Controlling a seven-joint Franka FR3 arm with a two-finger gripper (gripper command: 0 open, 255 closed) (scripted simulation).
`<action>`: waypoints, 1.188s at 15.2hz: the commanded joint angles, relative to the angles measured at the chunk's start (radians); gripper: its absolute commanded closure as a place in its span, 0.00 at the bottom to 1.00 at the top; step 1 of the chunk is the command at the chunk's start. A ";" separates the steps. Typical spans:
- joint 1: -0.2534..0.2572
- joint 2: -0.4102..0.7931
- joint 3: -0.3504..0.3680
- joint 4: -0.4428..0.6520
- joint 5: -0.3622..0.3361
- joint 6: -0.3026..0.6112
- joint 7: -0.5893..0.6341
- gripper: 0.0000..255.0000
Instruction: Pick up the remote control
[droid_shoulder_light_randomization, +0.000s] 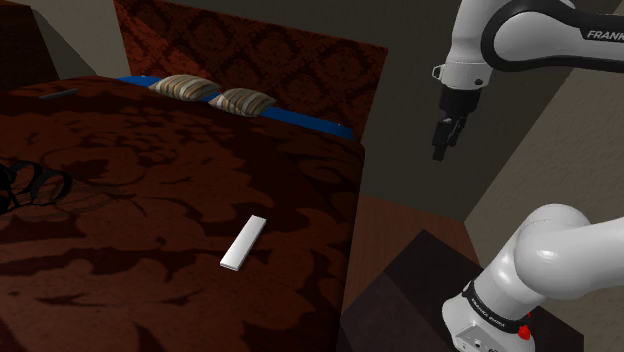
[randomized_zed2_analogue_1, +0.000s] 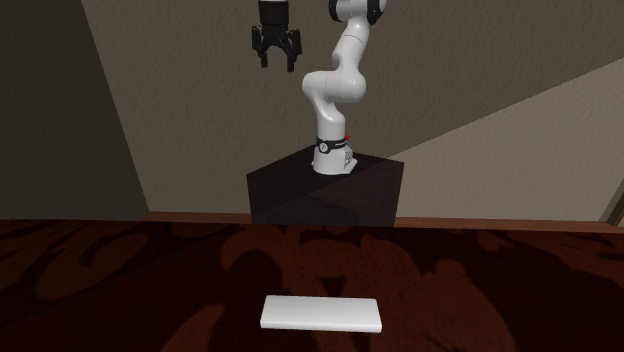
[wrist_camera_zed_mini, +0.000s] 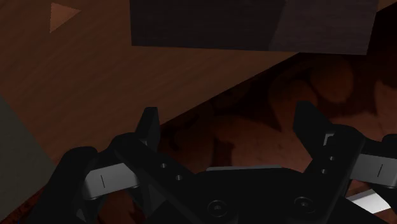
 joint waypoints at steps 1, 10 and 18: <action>0.000 0.000 0.000 0.000 0.000 0.000 0.000 0.00; 0.022 0.100 0.168 -0.113 0.157 0.228 0.314 0.00; 0.024 0.315 0.319 -0.105 0.240 0.465 0.583 0.00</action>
